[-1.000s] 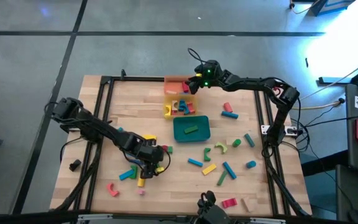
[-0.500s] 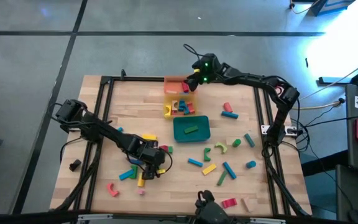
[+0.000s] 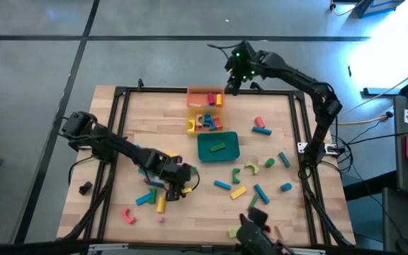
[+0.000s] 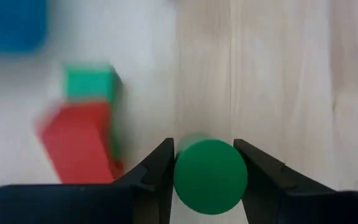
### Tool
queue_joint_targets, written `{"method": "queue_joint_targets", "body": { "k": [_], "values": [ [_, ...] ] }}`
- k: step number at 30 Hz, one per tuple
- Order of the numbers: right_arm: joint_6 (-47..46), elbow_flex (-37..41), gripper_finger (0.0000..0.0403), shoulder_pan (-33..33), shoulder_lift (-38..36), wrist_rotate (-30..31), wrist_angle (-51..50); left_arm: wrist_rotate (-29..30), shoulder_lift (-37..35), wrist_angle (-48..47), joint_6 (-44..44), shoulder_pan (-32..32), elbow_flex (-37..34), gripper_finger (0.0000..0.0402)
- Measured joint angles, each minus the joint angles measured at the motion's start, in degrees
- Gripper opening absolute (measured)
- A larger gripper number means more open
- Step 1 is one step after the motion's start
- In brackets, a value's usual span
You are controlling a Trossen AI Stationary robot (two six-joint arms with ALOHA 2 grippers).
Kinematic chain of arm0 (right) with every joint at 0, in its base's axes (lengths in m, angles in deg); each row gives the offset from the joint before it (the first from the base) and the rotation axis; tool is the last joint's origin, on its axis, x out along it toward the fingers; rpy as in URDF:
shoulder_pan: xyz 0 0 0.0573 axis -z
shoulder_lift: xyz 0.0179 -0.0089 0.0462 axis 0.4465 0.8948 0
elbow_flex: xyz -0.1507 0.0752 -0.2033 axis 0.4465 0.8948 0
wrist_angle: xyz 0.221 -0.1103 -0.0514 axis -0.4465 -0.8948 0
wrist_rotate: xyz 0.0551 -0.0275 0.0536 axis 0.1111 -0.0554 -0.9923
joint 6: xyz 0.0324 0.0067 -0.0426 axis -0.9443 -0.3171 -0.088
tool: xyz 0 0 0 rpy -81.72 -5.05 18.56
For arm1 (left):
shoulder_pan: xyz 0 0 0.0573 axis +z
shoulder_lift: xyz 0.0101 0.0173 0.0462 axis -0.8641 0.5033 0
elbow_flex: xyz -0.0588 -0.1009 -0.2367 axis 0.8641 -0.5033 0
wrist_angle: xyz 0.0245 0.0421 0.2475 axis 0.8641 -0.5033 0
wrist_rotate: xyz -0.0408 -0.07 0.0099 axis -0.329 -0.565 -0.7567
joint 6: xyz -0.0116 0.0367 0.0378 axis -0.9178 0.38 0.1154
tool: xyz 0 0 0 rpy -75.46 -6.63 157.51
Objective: Sort blocks by size
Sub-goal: Put the green cylinder block into the orange bin
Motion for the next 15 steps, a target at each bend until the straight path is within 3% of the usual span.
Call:
{"method": "queue_joint_targets", "body": {
  "k": [8, 15],
  "values": [
    [3.9, -7.6, 0.0177, 5.9, 0.0, 2.5, -19.2, 2.0, -2.6, 0.1, 12.8, 7.2, 5.9, 0.0122],
    [2.2, -7.4, 0.0177, 12.1, 0.0, 1.6, -23.2, 20.1, -3.2, 7.2, 28.9, 17.3, 7.3, 0.0122]
  ]
}}
